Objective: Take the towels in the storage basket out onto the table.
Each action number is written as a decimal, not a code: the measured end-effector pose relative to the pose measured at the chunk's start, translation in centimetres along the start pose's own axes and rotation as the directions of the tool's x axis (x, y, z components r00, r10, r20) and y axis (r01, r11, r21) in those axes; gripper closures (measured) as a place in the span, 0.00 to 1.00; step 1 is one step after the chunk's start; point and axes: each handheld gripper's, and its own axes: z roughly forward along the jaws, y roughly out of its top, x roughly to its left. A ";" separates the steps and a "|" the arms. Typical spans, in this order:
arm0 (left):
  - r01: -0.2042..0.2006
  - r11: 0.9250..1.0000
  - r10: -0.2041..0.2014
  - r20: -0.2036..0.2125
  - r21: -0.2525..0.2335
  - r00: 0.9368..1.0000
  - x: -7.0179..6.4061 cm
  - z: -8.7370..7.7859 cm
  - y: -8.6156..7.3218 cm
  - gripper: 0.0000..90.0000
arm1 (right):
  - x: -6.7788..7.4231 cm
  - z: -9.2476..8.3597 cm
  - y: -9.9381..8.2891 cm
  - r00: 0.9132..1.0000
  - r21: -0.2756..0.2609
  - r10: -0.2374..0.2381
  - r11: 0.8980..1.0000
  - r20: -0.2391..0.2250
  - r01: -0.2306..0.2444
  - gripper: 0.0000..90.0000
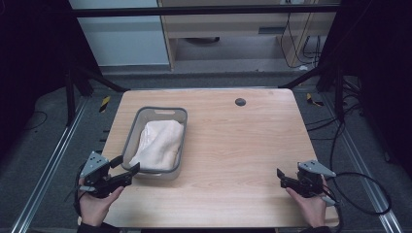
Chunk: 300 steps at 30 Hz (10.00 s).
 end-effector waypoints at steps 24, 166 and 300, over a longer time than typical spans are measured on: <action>-0.038 0.999 0.037 0.027 0.032 0.999 0.0 2.6 4.5 0.32 | 0.1 0.1 -0.1 1.000 0.023 -0.019 1.000 0.001 0.019 0.19; -0.169 0.900 0.169 0.035 0.401 0.985 -0.1 8.6 11.5 0.75 | 0.4 1.0 -0.3 0.997 0.107 -0.077 0.991 -0.028 0.079 0.19; -0.618 0.707 0.397 0.531 0.343 0.748 -20.9 17.2 5.6 0.72 | -1.7 0.5 -0.8 0.995 0.089 -0.053 0.995 0.079 0.046 0.18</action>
